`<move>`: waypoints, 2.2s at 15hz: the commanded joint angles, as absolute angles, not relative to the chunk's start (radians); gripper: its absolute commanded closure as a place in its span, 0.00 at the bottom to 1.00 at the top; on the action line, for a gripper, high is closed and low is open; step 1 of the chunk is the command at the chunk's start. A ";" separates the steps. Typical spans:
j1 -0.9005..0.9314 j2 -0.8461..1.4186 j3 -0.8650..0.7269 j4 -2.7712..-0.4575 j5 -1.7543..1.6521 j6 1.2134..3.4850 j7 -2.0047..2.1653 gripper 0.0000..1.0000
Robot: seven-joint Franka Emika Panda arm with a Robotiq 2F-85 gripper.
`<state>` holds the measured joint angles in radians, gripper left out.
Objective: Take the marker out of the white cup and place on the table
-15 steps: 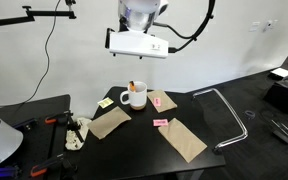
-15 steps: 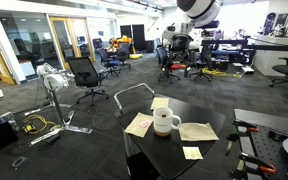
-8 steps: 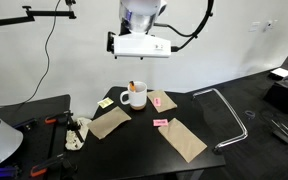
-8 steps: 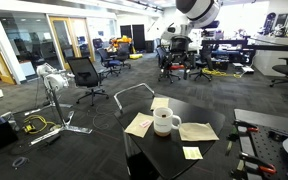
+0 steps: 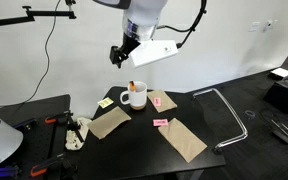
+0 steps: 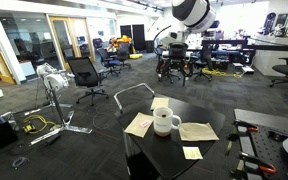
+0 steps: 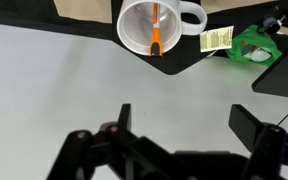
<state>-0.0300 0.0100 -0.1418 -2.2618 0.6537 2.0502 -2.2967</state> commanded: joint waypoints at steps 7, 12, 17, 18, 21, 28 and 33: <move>-0.034 0.073 -0.062 -2.258 0.529 2.115 -2.382 0.00; -0.044 0.081 -0.040 -2.261 0.505 2.102 -2.375 0.00; -0.050 0.094 -0.039 -2.255 0.522 2.106 -2.405 0.00; -0.051 0.097 -0.039 -2.254 0.526 2.119 -2.417 0.00; -0.059 0.118 -0.039 -2.235 0.529 2.111 -2.475 0.00; -0.069 0.176 -0.025 -2.179 0.526 2.111 -2.543 0.26; -0.070 0.209 -0.006 -2.144 0.517 2.119 -2.539 0.27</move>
